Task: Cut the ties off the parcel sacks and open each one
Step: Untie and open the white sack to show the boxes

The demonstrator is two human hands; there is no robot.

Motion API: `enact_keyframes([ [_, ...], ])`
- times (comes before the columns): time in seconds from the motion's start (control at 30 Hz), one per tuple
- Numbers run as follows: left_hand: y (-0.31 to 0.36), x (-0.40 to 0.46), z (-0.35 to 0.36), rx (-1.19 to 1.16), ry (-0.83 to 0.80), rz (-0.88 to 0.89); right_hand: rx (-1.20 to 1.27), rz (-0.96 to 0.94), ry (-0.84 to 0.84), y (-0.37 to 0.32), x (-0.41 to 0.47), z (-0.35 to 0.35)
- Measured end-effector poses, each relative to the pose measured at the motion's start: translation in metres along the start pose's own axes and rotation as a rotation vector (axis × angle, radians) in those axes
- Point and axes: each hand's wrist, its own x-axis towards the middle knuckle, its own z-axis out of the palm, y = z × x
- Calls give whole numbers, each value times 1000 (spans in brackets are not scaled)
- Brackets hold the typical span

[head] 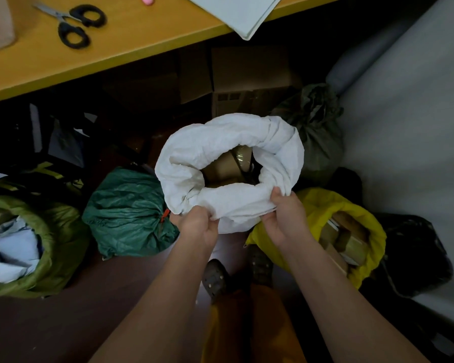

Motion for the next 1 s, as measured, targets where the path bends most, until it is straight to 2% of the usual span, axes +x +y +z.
enact_keyframes([
  [0.17,7,0,-4,339,-69,-138,-49,-108,12,-7,-1,2],
  [0.33,14,-5,11,316,-154,-266,-229,-208,29,-5,3,-4],
  [0.47,9,-10,27,444,-188,-352,-268,-252,-27,1,0,-8],
  [0.57,0,-12,34,443,-183,-402,-265,-227,-83,5,-1,-12],
  [0.73,-17,-4,35,333,-168,-285,-216,-182,-174,6,-1,-15],
  [0.87,-26,3,26,73,-136,-80,-379,-194,-44,-1,0,-6],
  [0.93,-25,5,22,49,-172,-39,-476,-204,37,-4,3,-2],
  [1.0,-24,9,18,58,-218,-25,-464,-195,80,-7,6,-1],
])
